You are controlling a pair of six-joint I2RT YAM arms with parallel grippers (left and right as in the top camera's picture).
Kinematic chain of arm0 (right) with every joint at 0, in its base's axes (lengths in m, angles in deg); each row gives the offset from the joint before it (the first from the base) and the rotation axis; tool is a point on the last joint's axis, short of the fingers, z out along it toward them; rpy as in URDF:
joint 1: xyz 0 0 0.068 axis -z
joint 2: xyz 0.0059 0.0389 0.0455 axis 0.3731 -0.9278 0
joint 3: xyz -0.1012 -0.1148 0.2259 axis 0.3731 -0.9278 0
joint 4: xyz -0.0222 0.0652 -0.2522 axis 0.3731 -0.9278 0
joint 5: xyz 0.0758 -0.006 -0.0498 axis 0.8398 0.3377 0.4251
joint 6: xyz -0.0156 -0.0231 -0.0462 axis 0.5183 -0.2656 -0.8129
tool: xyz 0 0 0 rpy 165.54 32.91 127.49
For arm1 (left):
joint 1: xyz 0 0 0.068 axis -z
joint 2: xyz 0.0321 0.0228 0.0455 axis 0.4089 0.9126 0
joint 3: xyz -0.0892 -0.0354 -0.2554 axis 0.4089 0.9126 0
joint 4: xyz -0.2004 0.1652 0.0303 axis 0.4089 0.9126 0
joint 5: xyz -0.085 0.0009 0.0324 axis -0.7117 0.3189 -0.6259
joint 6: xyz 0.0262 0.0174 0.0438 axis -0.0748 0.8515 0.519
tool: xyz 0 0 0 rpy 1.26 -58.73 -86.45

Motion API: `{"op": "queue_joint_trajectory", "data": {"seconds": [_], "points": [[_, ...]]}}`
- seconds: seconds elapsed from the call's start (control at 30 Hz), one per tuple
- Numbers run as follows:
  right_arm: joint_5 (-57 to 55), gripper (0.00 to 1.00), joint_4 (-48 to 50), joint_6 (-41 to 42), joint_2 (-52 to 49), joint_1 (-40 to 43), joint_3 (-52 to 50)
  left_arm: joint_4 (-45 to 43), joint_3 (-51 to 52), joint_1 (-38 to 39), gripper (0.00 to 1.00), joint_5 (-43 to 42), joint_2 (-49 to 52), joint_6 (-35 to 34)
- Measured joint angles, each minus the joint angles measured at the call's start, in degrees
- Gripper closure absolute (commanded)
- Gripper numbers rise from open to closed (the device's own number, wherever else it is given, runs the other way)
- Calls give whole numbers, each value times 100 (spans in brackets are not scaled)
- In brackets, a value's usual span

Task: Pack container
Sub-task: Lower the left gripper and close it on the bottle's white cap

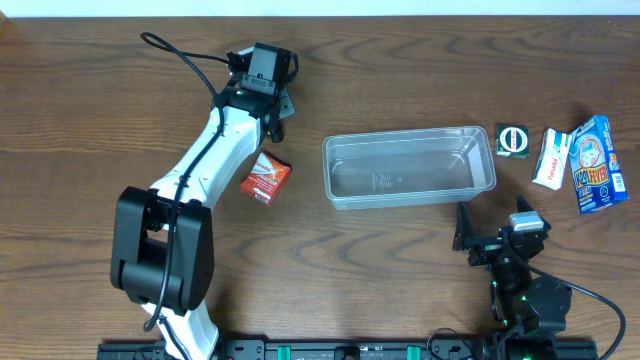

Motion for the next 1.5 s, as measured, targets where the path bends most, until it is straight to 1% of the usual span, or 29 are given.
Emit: {"op": "queue_joint_trajectory", "data": {"seconds": [0.03,0.07,0.13,0.4,0.53,0.9,1.5], "points": [[0,1,0,0,0,0,0,9,0,0,48,2,0,7],[0,1,0,0,0,0,0,24,0,0,42,4,0,26],[0,1,0,0,0,0,0,63,0,0,39,20,0,55],[0,1,0,0,0,0,0,291,0,0,42,42,0,85],[0,1,0,0,0,0,0,304,0,9,52,42,0,76],[0,1,0,0,0,0,0,308,0,227,52,42,0,85],[2,1,0,0,0,0,0,271,0,225,51,74,0,85]]}}
